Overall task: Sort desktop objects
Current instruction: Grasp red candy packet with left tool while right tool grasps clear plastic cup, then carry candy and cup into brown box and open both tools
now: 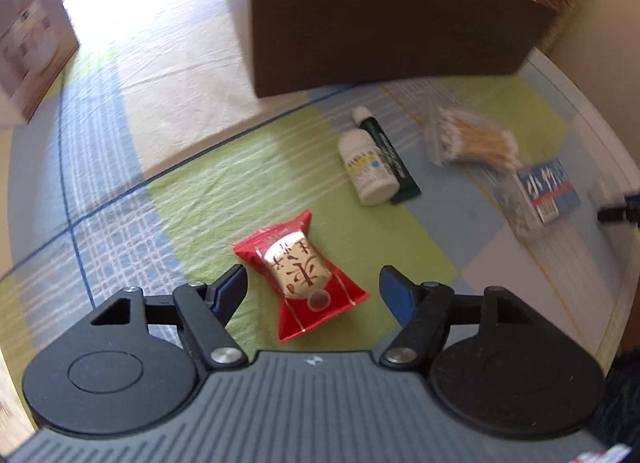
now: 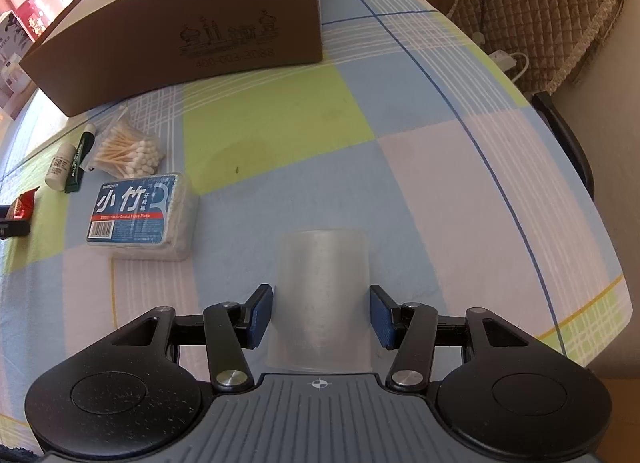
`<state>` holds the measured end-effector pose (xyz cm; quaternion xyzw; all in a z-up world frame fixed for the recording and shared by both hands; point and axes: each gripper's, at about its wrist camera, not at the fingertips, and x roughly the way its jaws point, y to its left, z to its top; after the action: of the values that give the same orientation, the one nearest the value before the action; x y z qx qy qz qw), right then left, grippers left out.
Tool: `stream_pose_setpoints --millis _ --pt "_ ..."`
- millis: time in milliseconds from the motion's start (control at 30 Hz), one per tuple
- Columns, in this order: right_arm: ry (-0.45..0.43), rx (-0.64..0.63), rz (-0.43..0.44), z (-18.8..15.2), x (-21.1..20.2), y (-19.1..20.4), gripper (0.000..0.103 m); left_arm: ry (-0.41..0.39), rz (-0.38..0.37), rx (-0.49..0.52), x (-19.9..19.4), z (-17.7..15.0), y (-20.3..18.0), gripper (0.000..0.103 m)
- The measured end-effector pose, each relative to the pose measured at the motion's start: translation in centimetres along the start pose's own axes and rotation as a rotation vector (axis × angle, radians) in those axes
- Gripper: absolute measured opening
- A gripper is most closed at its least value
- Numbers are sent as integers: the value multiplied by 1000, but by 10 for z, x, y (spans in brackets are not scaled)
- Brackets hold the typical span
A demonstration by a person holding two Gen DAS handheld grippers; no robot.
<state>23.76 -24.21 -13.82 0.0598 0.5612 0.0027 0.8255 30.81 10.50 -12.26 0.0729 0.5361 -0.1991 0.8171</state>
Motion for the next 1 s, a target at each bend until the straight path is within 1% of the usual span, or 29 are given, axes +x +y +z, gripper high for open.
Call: stream_pose_setpoints --millis 100,167,267,333,367,433,500,567,633,833,1000 --pt "-3 0 -1 0 0 0 49 10 -1 -93 4 7 6 69" --pt "-6 0 -1 1 0 0 49 27 43 -124 9 11 7 69" --pt "-11 2 3 1 0 -1 49 26 88 -143 13 14 7 59" --pt "-17 0 5 0 0 -1 49 23 108 -140 13 16 6 49" --pt "-19 -1 6 0 0 -2 49 19 116 -136 12 16 6 46" --pt "-24 -3 7 0 0 -2 49 13 128 -121 11 14 4 34" --pt "-29 -11 7 0 0 -2 49 10 141 -109 9 11 1 27" --pt "-33 -19 7 0 0 -2 50 14 144 -112 7 8 -1 27" --pt "-37 -28 6 -1 0 -2 50 16 151 -115 6 5 -3 24" --pt "-50 -74 2 -4 -1 1 49 14 163 -129 2 -4 -13 23" --pt "-66 -162 -28 -10 0 9 48 17 150 -122 0 -8 -24 23"
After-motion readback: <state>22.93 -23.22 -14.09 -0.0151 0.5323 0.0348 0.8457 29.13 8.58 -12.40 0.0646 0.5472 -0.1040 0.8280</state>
